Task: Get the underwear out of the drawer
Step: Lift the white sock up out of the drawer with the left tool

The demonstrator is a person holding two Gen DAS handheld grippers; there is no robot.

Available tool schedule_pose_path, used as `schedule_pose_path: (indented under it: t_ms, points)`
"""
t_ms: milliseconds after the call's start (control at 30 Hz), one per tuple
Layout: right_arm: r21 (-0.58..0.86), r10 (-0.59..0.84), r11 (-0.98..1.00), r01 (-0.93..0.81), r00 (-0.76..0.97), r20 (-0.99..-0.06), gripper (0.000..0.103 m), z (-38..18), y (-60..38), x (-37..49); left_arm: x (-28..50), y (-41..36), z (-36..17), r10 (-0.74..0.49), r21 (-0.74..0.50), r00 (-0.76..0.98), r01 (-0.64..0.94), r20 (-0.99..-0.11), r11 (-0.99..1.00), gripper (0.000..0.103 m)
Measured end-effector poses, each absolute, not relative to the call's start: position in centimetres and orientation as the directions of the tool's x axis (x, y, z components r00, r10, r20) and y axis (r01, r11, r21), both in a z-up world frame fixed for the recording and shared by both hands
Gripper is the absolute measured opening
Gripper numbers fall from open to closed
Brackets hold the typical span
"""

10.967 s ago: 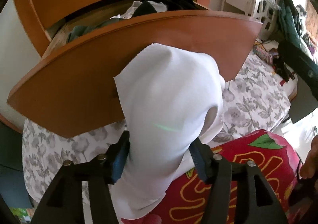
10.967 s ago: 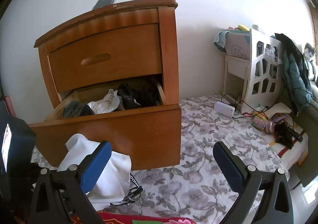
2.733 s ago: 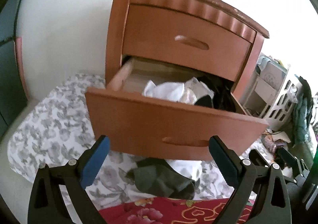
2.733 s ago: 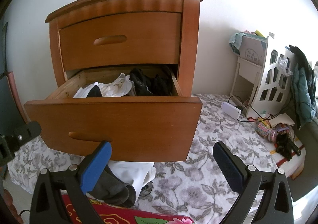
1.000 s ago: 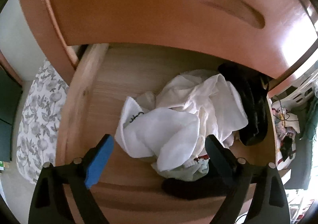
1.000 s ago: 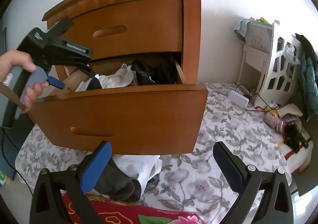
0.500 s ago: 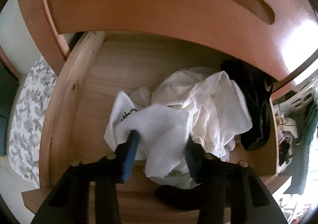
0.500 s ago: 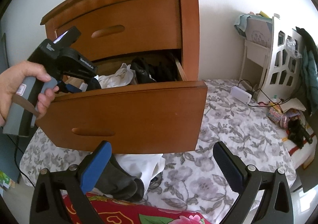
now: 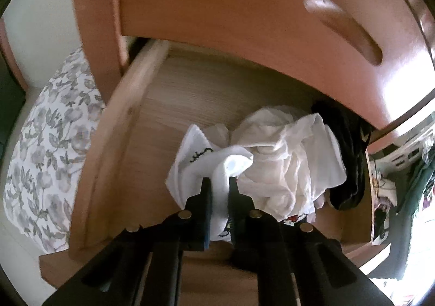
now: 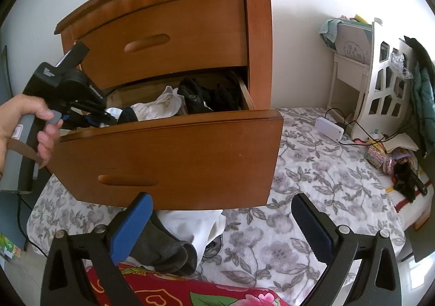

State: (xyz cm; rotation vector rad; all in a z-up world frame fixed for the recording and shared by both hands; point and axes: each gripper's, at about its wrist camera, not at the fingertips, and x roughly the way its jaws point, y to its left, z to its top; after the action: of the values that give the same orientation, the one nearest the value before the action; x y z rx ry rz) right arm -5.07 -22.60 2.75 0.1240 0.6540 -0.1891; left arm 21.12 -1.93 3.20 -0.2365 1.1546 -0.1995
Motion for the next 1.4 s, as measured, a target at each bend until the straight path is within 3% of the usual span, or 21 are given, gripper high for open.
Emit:
schedule_pose_path:
  t_ms: [667,1400]
  points:
    - [0.021,-0.175,0.972,0.235,0.776,-0.607,0.103,2.9,-22.3,-5.2,13.4,3.6,7.7,-0.349,-0.436,0.658,0.035,-0.667,0.899,0.009]
    - [-0.003,-0.197,0.970,0.243,0.779,-0.596,0.103,3.0,-22.0,-5.3,3.6,3.5,20.7,-0.479,-0.461,0.804,0.297,-0.352,0.836,0.008]
